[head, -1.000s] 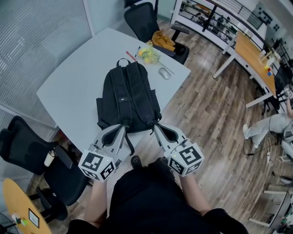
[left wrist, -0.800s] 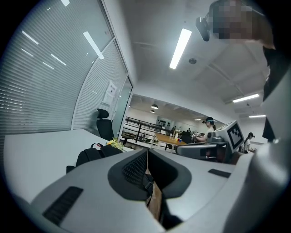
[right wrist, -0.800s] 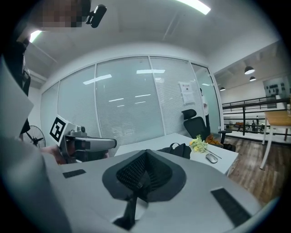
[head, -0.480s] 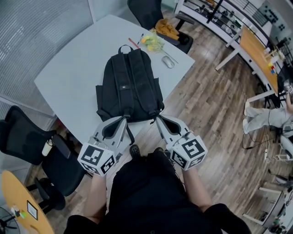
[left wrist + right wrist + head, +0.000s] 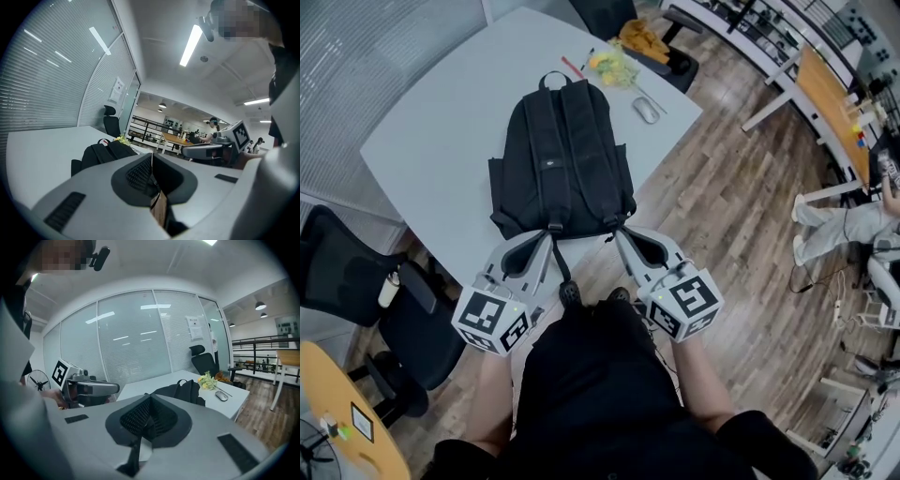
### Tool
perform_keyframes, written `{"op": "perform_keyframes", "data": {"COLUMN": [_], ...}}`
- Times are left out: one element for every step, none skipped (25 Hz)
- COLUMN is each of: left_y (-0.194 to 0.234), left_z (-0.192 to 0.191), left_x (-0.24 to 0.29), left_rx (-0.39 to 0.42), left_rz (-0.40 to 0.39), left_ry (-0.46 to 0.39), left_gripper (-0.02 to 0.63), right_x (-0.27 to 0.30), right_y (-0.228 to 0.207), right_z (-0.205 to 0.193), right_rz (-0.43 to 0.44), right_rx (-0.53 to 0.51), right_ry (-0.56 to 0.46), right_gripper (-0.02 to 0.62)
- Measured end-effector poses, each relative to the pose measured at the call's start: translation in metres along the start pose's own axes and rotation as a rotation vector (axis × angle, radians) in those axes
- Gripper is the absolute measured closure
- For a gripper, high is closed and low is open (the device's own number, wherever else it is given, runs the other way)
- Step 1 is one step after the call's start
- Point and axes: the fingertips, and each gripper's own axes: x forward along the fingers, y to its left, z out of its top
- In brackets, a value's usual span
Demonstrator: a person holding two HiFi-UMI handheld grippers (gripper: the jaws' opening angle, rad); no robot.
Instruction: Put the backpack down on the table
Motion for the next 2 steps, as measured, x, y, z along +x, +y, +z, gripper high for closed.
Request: {"op": "perform_keyframes", "data": {"left_y": [0.0009, 0.0018], "left_z": [-0.0007, -0.0015], "left_x": [0.0004, 0.0008], "left_rx": [0.000, 0.000], "left_rz": [0.001, 0.002], "left_ry": [0.001, 0.003], "left_gripper": [0.603, 0.603], "right_x": [0.0001, 0.0000], "right_y": [0.0001, 0.0003], "right_z": [-0.0018, -0.0038], "right_rz": [0.001, 0.003], "right_rx": [0.004, 0.007], "right_ry": [0.002, 0.004], "right_gripper": [0.588, 0.588]}}
